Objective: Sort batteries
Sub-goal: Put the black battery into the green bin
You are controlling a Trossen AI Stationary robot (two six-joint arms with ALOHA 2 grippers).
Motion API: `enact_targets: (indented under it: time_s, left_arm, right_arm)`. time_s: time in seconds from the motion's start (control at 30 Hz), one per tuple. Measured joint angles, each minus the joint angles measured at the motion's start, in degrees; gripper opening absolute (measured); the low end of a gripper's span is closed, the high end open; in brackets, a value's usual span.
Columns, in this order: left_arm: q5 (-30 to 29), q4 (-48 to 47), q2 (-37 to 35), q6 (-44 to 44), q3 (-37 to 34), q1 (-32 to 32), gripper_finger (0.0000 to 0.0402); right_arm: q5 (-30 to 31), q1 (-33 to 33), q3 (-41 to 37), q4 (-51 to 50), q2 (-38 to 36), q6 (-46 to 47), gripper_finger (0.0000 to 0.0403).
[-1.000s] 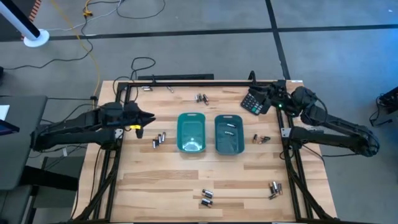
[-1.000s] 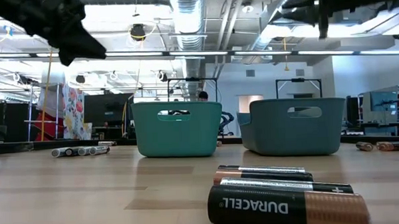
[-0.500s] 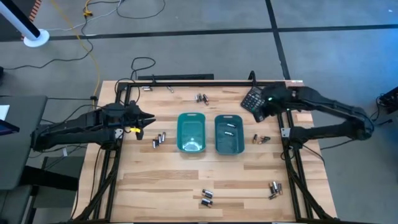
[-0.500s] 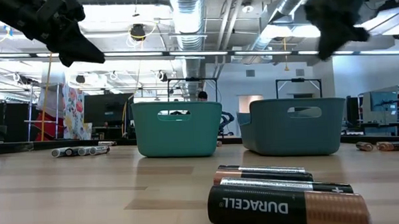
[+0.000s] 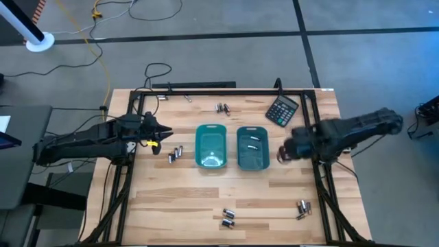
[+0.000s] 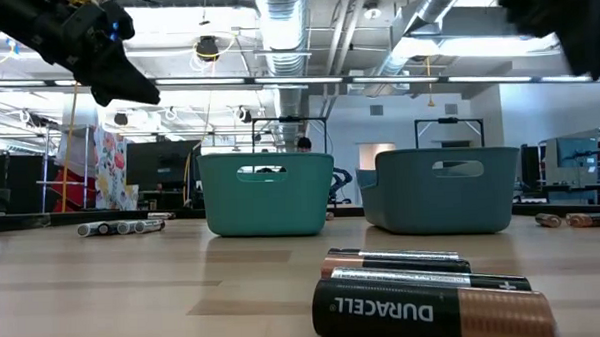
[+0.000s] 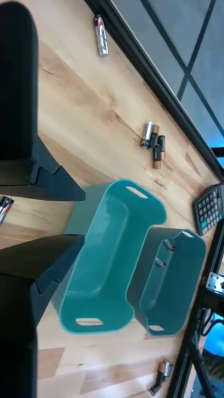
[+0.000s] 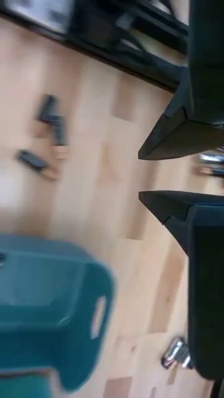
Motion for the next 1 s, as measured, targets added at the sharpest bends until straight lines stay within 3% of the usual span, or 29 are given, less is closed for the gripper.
enact_targets:
  time_s: [0.2,0.3,0.53,1.0]
  left_arm:
    - [0.0,0.0,0.1,0.0,0.0,0.0,0.0091]
    - [0.0,0.0,0.1,0.0,0.0,0.0,0.0091]
    - [0.0,0.0,0.1,1.4,0.0,0.0,0.0091]
    - [0.0,1.1,0.1,0.5,0.0,0.0,0.0091]
  right_arm:
    - [0.0,19.2,0.0,3.5,5.3,26.0,0.0107]
    - [0.0,25.9,0.0,7.3,9.4,33.2,0.0107]
    - [-1.4,28.8,0.0,13.9,18.5,33.7,0.0115]
    - [-3.1,35.7,-0.1,20.9,29.1,33.8,0.0148]
